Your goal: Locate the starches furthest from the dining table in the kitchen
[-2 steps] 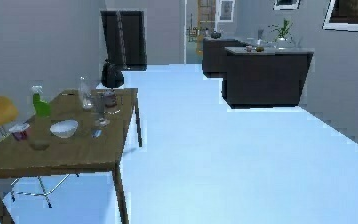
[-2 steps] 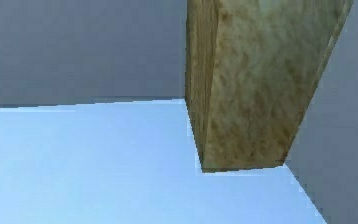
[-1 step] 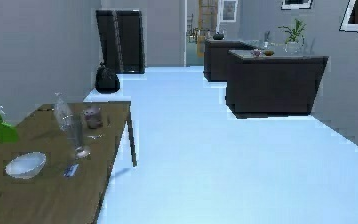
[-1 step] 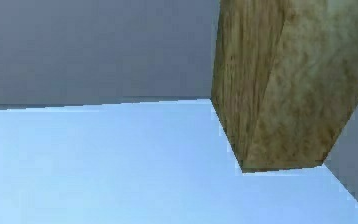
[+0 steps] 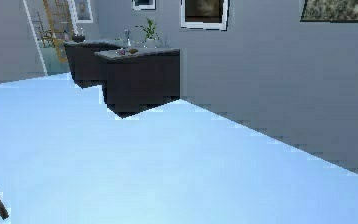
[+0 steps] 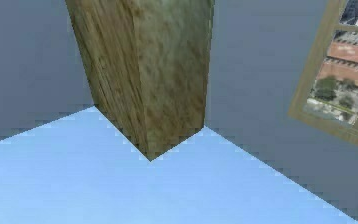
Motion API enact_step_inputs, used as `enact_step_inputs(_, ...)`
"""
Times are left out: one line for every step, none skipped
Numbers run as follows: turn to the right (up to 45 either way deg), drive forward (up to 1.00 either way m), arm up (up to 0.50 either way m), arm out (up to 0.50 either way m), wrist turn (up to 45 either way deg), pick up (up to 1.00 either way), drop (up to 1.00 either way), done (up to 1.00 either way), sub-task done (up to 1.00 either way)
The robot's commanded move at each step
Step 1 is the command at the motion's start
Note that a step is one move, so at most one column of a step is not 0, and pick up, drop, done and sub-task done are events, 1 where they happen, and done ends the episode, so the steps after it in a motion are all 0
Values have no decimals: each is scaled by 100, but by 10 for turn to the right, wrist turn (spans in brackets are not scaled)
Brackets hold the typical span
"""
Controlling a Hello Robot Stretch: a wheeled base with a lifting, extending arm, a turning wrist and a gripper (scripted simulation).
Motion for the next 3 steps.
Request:
enact_step_inputs(0,45,0,0,0,0,0,0,0)
enact_step_inputs(-150,0,0,0,0,0,0,0,0)
enact_step_inputs(0,100,0,0,0,0,0,0,0)
